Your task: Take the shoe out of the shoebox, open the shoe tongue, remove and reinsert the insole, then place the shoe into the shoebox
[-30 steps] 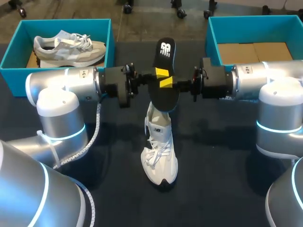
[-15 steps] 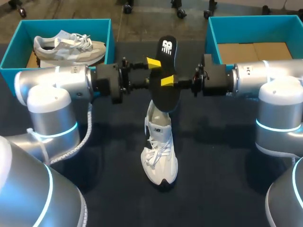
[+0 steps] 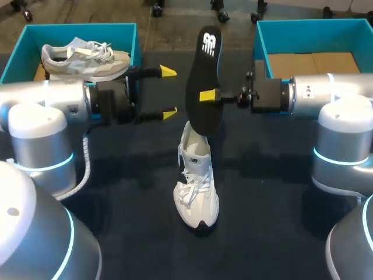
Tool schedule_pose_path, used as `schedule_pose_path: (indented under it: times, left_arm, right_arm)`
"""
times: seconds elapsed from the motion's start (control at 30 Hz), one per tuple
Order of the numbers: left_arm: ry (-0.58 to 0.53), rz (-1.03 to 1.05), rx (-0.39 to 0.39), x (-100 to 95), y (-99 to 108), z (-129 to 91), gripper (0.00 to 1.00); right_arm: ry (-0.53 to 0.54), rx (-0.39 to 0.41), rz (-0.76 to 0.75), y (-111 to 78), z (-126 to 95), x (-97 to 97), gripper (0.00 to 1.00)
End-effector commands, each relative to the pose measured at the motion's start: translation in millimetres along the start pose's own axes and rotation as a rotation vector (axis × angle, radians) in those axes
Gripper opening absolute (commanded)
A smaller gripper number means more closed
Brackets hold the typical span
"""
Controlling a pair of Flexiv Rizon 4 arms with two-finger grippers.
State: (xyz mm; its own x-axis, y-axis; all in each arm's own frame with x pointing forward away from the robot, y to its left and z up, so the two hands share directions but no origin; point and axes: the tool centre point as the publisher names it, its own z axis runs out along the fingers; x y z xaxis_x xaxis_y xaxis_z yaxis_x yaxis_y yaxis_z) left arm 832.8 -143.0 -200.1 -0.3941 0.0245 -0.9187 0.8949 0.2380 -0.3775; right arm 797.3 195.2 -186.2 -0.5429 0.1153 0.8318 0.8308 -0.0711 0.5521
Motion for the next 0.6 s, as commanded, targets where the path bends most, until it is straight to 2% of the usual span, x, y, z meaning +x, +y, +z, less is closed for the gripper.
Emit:
schedule_pose_path:
  times: [0.03,0.3,0.6]
  left_arm:
    - [0.076,-0.074,-0.028,5.7,-3,-8,1.0]
    - [0.158,-0.279,-0.066,24.3,3,-14,1.0]
    - [0.229,-0.421,-0.157,51.9,9,-17,1.0]
  right_arm:
    - [0.035,-0.018,-0.057,-0.7,3,-3.0,0.0]
    - [0.084,0.03,-0.193,2.3,10,4.6,0.0]
    - [0.09,0.033,-0.201,2.2,10,5.2,0.0]
